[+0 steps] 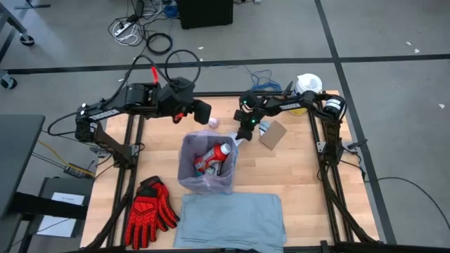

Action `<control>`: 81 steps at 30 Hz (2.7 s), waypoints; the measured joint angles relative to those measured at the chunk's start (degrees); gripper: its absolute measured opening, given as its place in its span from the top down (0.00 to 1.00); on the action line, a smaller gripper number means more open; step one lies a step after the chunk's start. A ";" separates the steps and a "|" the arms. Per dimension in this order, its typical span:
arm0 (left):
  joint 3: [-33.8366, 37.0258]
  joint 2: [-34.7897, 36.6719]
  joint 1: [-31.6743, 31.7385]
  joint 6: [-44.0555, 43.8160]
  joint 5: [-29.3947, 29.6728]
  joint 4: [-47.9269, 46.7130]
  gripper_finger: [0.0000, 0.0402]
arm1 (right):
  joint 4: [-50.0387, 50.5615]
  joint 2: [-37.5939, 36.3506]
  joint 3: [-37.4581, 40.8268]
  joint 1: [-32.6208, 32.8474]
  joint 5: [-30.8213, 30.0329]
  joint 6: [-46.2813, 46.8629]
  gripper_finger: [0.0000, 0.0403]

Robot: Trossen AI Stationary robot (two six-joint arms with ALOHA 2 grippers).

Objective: Place trash/remove bag and relplace
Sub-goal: Put the white paper material into the trash bin, then put the pink plastic material into the trash bin

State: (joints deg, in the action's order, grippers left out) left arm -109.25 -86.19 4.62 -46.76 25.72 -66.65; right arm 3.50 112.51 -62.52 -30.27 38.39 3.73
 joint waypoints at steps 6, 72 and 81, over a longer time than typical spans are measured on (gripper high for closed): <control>0.00 0.00 0.29 0.60 7.49 0.03 0.45 | 0.26 0.00 0.02 0.35 -1.56 -5.18 0.97; 0.04 2.27 16.75 56.38 -21.63 16.11 0.51 | -19.67 -12.96 -15.15 18.30 2.03 19.28 0.63; 14.24 9.11 22.00 52.86 -23.88 22.76 0.51 | -10.77 -19.09 -15.15 18.28 -6.74 16.42 0.48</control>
State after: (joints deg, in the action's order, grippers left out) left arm -95.01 -77.08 26.62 6.10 1.83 -43.89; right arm -7.27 93.41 -77.67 -11.99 31.65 20.16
